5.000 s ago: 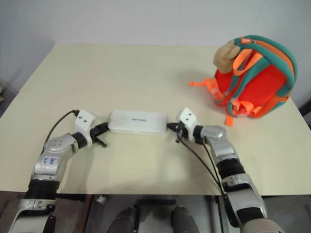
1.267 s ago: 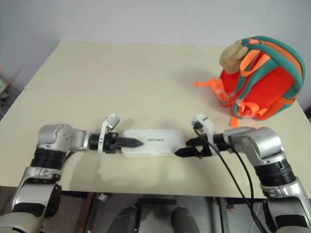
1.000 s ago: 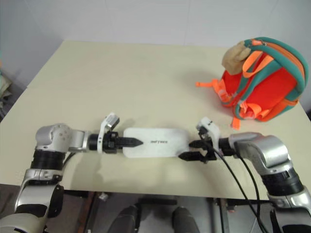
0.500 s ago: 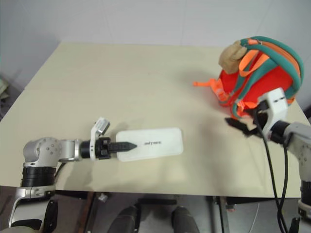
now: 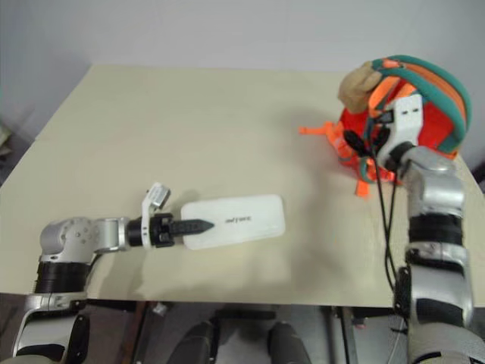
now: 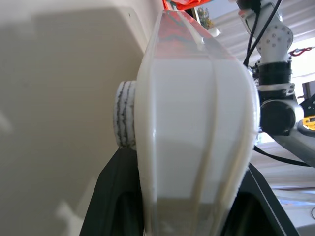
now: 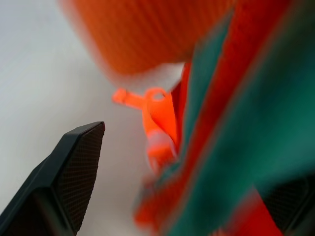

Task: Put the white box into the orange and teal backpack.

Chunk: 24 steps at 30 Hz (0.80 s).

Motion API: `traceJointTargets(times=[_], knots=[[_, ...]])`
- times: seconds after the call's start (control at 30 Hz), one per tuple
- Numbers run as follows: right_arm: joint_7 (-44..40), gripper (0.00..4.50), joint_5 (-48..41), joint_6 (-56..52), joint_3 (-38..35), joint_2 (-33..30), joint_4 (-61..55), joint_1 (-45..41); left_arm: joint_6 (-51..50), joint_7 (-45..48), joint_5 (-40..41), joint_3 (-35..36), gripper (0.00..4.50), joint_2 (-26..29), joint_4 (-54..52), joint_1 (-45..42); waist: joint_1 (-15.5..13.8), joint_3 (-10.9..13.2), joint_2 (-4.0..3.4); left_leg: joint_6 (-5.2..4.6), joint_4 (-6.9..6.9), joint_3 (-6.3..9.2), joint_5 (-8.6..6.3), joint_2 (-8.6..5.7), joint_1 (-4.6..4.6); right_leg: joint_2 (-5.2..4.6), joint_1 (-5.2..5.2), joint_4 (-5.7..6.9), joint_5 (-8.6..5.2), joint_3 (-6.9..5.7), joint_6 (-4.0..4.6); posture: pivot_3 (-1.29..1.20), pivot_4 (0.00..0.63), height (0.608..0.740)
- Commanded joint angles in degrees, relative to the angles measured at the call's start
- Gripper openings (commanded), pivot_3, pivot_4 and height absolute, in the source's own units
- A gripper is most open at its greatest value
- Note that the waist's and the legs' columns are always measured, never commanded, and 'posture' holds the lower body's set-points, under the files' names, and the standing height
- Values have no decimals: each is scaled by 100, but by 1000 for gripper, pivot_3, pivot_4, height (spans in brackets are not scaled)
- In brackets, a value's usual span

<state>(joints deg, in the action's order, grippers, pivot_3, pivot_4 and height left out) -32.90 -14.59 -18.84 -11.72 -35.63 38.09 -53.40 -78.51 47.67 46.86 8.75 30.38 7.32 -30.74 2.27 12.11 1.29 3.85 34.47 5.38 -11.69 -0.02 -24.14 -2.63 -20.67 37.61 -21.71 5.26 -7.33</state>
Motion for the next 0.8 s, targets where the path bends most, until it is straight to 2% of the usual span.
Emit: traceJointTargets(times=[0.03,0.17,0.23,0.4,0.43,0.53,0.6,0.8], knots=[[278,3954,187,756,-63,134,908,-522,75,-303,-56,221,1248,37,-188,169,27,0,0,0,0,0,0,1,1,0,0,1,0,0,0,0,150,740],[250,2605,268,1193,-77,251,1509,-763,60,-484,3,482,1248,41,-353,347,83,0,0,0,-1,2,0,1,0,0,0,1,0,-1,0,0,150,740],[-188,1901,115,1164,-61,347,1360,-699,106,-583,19,654,1248,56,-379,428,94,0,0,0,-1,3,0,2,0,2,0,2,0,-2,0,0,150,740],[-935,194,-611,86,-169,560,222,-514,273,-588,-29,829,1248,236,-271,491,199,0,0,6,1,6,4,8,5,10,-2,23,0,-2,0,0,150,740],[-1158,16,-923,-547,-100,540,-407,-363,373,-555,-89,842,1248,327,-171,479,206,0,0,8,2,9,5,9,6,12,-2,26,0,-3,0,0,150,740],[-1655,16,-2073,-2488,0,281,-2322,145,669,-427,-211,864,1248,590,164,401,224,0,-1,9,0,17,7,13,6,14,-3,31,0,-6,0,0,150,740],[-1708,16,-2809,-3545,-128,81,-3226,373,842,-354,-235,846,1248,719,350,340,244,0,-1,11,-10,20,8,16,6,14,-6,29,-1,-7,2,0,150,740],[-1836,16,-4991,-5788,-804,-877,-5004,971,1453,-60,-317,800,1248,977,951,194,205,1,-1,9,-31,17,7,16,3,8,-18,18,-6,-6,12,0,150,740]])
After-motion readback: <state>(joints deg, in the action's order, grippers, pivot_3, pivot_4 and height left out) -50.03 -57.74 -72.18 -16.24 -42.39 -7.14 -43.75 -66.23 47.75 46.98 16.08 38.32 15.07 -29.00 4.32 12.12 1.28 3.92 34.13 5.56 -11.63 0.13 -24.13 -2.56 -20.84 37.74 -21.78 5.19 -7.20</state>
